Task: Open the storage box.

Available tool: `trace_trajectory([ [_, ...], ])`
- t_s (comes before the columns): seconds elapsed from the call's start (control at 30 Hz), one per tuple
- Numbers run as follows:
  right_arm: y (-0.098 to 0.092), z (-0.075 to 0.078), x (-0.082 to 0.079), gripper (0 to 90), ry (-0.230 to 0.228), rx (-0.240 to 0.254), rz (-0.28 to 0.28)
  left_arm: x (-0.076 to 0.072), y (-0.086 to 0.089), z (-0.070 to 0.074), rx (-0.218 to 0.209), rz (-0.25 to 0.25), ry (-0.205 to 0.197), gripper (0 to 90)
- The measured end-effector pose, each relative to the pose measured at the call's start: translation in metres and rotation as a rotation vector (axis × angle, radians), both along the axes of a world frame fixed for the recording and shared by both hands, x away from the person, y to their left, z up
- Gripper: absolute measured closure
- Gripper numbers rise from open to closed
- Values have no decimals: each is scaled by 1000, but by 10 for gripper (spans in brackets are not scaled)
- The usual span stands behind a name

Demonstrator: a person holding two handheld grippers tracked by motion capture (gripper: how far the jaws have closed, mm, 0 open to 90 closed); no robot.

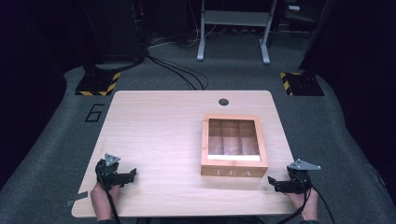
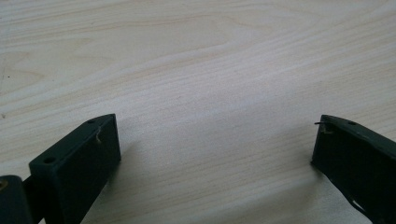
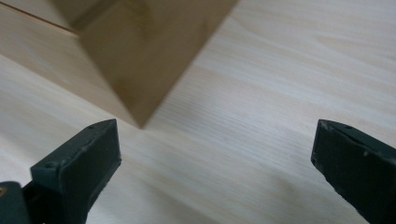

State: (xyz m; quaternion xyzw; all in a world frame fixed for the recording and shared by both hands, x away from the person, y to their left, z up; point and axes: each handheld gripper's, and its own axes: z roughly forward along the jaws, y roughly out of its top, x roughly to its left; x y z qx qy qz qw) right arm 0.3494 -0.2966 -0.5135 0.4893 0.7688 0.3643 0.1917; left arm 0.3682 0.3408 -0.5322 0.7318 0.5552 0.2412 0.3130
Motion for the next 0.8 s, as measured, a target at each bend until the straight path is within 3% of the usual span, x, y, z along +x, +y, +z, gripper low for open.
trace_trajectory([
  [0.1, 5, 8, -5, 0, -14, 32, 30, 0, 0, 0, 0, 0, 0, 8],
  [0.27, 14, 16, -8, 0, -36, 40, 72, 0, 0, 0, 0, 0, 0, 8],
  [0.5, 29, 20, -6, 0, -65, 47, 95, 0, 0, 0, 0, 0, 0, 8],
  [0.67, 36, 22, -2, 0, -58, 61, 102, 0, 0, 0, 0, 0, 0, 9],
  [0.8, 40, 24, -1, 138, -71, 60, 90, 0, 0, 0, 0, 0, 0, 8],
])
